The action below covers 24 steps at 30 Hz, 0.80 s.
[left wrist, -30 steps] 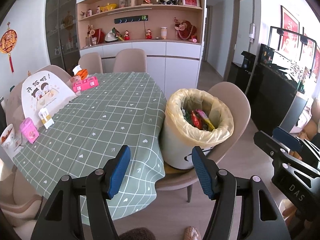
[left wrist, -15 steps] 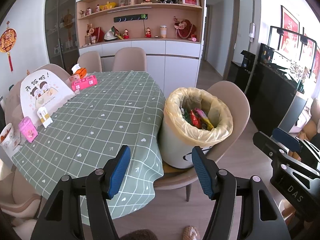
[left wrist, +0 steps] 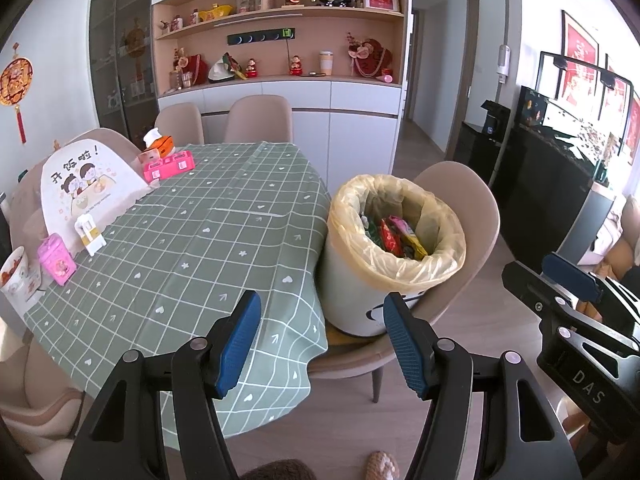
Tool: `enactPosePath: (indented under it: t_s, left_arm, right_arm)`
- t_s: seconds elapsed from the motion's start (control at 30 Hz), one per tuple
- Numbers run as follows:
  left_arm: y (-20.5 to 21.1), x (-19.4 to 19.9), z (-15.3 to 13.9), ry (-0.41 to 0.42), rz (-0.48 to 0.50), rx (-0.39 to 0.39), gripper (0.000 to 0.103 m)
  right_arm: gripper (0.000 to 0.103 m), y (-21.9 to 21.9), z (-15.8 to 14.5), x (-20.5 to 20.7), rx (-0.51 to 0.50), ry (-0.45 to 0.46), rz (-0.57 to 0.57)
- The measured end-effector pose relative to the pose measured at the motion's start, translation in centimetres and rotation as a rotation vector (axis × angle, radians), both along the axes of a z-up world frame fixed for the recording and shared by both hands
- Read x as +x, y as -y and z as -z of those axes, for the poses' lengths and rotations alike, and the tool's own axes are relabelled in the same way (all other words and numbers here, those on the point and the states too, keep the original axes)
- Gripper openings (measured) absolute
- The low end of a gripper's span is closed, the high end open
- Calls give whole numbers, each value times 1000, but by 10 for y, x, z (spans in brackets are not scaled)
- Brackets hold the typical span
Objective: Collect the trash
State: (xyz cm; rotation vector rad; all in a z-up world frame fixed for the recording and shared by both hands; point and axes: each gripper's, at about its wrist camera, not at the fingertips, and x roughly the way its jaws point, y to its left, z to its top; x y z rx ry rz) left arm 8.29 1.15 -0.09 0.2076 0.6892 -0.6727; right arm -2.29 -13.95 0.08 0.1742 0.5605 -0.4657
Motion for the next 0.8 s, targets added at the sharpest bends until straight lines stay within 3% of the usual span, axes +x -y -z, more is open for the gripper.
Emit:
enactPosePath:
  t_s: [0.8]
  left_arm:
    - [-1, -3, 1, -13, -10, 4, 64]
  right_arm:
    - [52, 1, 0, 0, 3, -2, 0]
